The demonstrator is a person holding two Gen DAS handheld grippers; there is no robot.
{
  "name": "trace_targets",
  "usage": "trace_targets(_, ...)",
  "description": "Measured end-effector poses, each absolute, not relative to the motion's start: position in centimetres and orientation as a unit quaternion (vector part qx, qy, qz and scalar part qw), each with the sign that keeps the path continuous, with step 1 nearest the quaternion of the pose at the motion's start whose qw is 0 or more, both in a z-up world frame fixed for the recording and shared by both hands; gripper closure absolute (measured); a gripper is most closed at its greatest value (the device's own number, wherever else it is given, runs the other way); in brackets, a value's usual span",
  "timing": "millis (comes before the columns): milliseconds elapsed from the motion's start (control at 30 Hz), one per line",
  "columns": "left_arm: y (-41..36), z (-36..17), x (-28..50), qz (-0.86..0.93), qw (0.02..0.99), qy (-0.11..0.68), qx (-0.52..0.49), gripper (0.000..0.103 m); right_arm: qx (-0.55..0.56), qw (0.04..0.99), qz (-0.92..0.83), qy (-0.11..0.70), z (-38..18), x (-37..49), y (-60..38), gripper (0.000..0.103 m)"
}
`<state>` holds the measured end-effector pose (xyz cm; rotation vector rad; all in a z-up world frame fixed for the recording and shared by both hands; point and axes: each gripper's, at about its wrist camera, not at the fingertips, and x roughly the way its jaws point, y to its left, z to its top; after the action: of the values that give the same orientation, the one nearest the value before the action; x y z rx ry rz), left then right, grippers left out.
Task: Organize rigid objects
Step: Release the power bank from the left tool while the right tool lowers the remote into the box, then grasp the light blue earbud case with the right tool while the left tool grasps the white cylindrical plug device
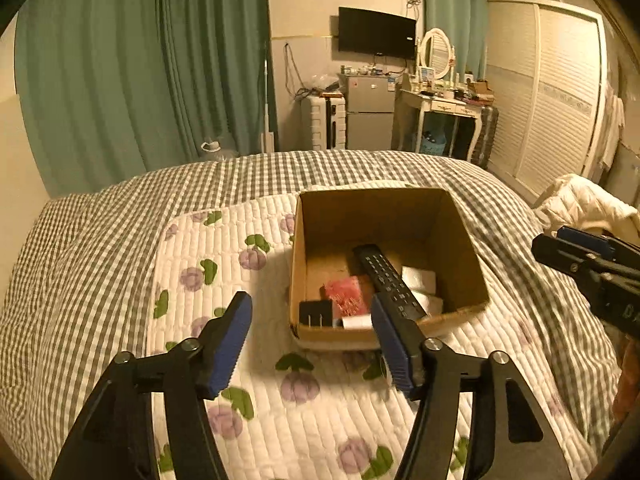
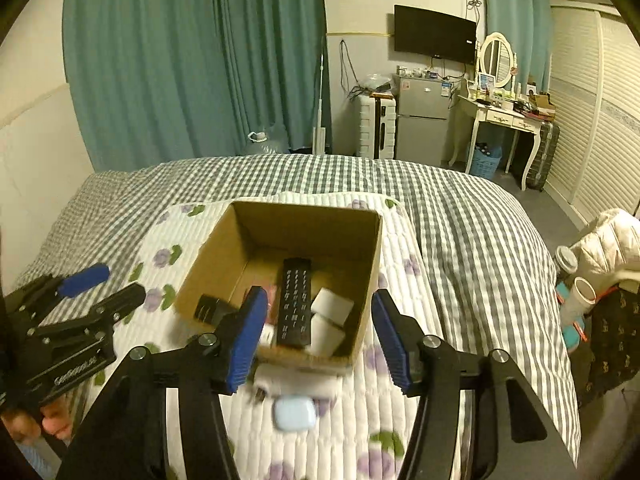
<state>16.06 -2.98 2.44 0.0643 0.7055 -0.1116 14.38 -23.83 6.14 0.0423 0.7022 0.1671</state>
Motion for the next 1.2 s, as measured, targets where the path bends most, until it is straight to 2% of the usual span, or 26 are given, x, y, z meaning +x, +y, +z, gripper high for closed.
trace_targets(133, -2.5, 1.9, 14.2, -0.059, 0.937, 0.342, 0.031, 0.032, 0.041, 0.938, 0.073, 0.337, 6.4, 11.8, -24.4, 0.041)
trace_targets(200, -2.4, 1.0, 13.4, -0.06, 0.937, 0.342, 0.035, 0.029, 0.043, 0.938, 0.068, 0.337, 5.9, 11.2, -24.3, 0.036)
trace_targets(300, -2.4, -0.9, 12.6, -0.06, 0.935, 0.347, 0.037, 0.025, 0.038, 0.934, 0.064, 0.351, 3.5, 10.8, -23.9, 0.028)
trace_targets(433, -2.2, -4.6, 12.5, -0.056, 0.93, 0.363, 0.028, 0.012, 0.02, 0.924, 0.045, 0.378, -1.1, 11.3, -23.2, 0.02)
trace_targets(500, -2.3, -6.4, 12.8, -0.055, 0.925, 0.374, 0.025, 0.011, 0.013, 0.918, 0.039, 0.395, -3.6, 12.1, -22.8, 0.015)
trace_targets(567, -2.5, -8.1, 13.2, -0.052, 0.919, 0.391, 0.024, 0.008, 0.007, 0.91, 0.041, 0.412, -5.7, 12.7, -22.4, 0.014)
trace_targets(733, -2.7, -11.3, 13.9, -0.049, 0.909, 0.412, 0.037, 0.008, -0.031, 0.888, 0.069, 0.454, -10.8, 14.4, -20.5, 0.014)
trace_targets(933, -1.6, -12.9, 14.8, -0.027, 0.903, 0.426, 0.042, 0.008, -0.056, 0.872, 0.093, 0.478, -13.9, 16.2, -19.1, 0.014)
trace_targets(967, -1.4, -13.1, 14.9, -0.024, 0.902, 0.428, 0.042, 0.008, -0.055, 0.872, 0.092, 0.478, -14.2, 16.5, -19.1, 0.014)
trace_targets(1033, -1.1, -13.1, 15.1, -0.018, 0.902, 0.429, 0.04, 0.008, -0.049, 0.87, 0.091, 0.482, -14.6, 16.9, -19.1, 0.028)
trace_targets(1100, -1.2, -12.9, 15.4, -0.016, 0.902, 0.429, 0.038, 0.008, -0.051, 0.865, 0.099, 0.489, -15.0, 16.9, -19.1, 0.053)
trace_targets(1200, -2.1, -12.4, 15.9, -0.026, 0.902, 0.429, 0.037, 0.008, -0.059, 0.867, 0.097, 0.485, -14.6, 16.3, -19.4, 0.053)
